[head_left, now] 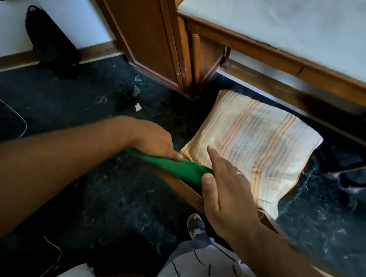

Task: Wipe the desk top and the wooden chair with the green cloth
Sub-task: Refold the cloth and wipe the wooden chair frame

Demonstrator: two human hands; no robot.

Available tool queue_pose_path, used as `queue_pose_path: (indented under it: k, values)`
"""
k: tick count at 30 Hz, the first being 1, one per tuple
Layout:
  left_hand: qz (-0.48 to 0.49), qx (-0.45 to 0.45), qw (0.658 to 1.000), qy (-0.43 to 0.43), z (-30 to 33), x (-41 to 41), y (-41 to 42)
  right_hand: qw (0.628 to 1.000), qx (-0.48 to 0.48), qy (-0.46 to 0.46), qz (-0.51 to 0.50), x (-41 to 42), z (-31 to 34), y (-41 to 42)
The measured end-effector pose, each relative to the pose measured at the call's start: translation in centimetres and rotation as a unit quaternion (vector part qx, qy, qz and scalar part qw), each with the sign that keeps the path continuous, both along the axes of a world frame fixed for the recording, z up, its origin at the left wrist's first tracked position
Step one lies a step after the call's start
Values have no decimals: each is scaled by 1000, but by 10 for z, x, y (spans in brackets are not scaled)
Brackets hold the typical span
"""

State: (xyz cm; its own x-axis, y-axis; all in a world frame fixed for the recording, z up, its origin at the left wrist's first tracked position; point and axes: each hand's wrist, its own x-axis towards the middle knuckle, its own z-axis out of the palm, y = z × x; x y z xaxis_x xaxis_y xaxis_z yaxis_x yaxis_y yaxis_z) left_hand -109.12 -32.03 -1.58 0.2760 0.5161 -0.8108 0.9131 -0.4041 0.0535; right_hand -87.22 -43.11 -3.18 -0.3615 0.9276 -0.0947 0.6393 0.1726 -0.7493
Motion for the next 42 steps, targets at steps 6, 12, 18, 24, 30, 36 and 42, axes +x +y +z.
queue_pose_path:
  k: [6,12,18,24,30,36,42]
  values:
    - [1,-71,994,87,1,-1,6,999,-22,-4,-27,2,1,3]
    - [57,-35,997,42,17,-16,-3,1000,-20,-16,-18,0,-1,5]
    - [161,-218,952,139,-8,15,29,999,-28,-25,-24,1,-3,5]
    - [9,-70,993,93,27,-23,-5,999,-31,-25,-20,0,0,7]
    - [130,-196,968,91,-4,9,22,999,-31,-35,-21,0,-2,6]
    - [127,-249,951,135,-28,14,33,999,-26,-24,-39,2,-5,8]
    - [49,-222,972,62,-2,35,-3,975,-71,149,-146,30,-3,5]
